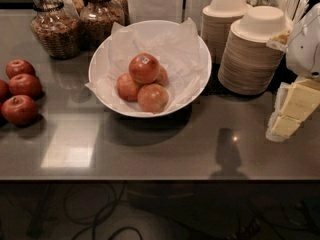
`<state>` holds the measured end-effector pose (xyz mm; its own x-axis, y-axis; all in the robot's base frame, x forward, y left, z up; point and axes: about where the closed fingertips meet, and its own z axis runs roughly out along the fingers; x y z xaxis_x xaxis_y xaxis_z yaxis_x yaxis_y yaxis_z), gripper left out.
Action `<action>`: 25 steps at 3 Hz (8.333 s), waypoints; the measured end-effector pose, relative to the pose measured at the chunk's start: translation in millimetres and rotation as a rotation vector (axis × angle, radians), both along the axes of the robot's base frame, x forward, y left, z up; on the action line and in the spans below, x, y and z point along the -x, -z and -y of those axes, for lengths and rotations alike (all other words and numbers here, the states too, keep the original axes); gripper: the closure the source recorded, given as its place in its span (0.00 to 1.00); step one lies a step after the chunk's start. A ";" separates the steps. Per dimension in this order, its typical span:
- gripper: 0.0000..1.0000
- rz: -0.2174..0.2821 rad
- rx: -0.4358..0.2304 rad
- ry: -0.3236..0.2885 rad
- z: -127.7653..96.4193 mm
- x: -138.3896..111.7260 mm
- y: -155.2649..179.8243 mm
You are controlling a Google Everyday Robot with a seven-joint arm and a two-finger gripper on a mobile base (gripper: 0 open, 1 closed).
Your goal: Pick apple from white bowl
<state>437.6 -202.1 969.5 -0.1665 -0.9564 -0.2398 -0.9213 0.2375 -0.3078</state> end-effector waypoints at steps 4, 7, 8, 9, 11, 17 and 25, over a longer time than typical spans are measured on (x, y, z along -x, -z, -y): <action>0.00 0.058 -0.234 -0.082 -68.2 -22.0 -9.0; 0.00 0.132 -0.556 -0.229 -147.0 -41.6 -30.9; 0.00 0.144 -0.533 -0.296 -176.7 -52.1 -26.7; 0.00 0.146 -0.533 -0.296 -177.2 -52.0 -27.0; 0.00 0.147 -0.588 -0.309 -204.7 -93.2 8.6; 0.38 0.074 -0.601 -0.338 -236.4 -148.2 61.3; 1.00 0.225 -0.862 -0.555 -196.2 -114.5 -60.3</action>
Offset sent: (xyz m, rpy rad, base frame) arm 0.0095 0.0226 0.0068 0.0445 -0.0287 0.0455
